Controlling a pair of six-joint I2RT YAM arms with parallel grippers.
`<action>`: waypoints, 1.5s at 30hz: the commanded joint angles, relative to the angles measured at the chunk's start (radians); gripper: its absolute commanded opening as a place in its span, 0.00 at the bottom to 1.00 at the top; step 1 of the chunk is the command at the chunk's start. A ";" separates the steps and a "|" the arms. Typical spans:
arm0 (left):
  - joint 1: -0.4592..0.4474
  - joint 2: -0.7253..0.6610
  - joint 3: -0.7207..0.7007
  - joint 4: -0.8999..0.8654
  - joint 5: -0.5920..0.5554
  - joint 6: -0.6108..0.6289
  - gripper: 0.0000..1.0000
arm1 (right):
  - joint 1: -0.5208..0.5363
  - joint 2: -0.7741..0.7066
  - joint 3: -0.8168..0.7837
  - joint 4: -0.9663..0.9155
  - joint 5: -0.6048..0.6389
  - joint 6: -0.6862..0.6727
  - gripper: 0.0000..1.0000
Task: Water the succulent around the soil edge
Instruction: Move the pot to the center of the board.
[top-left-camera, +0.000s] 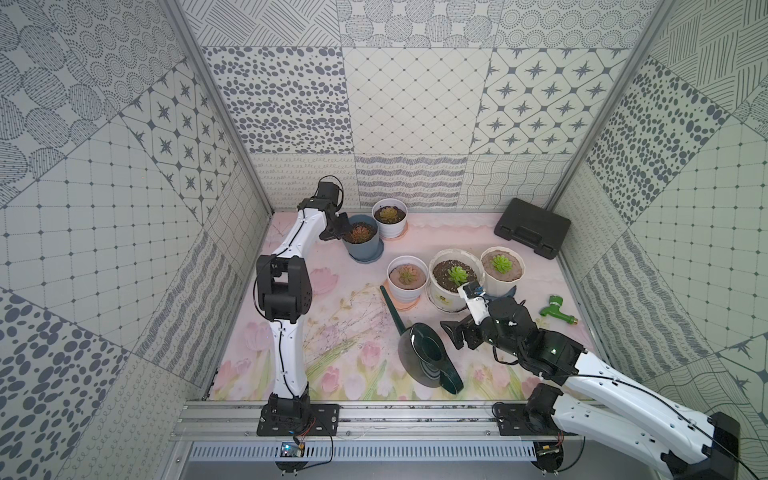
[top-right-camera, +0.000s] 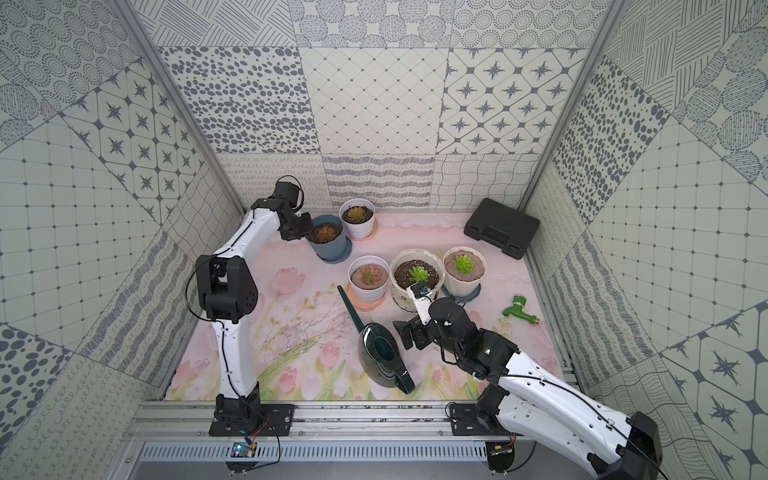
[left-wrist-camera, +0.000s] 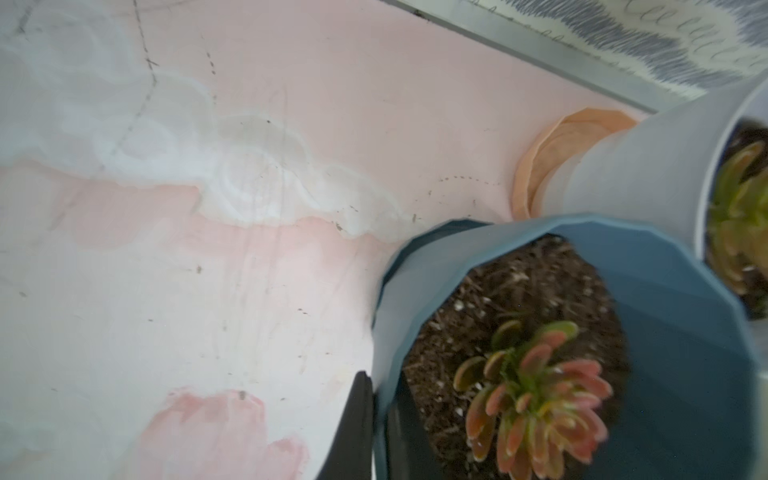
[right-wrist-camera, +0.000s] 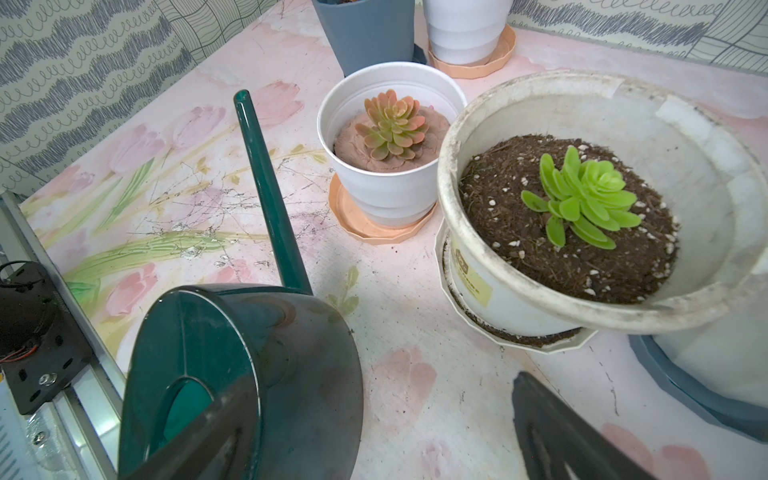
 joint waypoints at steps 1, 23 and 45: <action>0.004 0.014 0.030 -0.056 -0.015 0.008 0.00 | 0.003 -0.026 -0.002 0.051 -0.026 -0.016 0.98; -0.039 -0.106 -0.057 -0.291 -0.184 0.144 0.00 | 0.004 -0.402 -0.180 0.264 -0.117 -0.020 0.98; -0.117 -0.472 -0.480 -0.390 -0.141 0.129 0.00 | 0.004 -0.458 -0.178 0.228 -0.111 0.005 0.98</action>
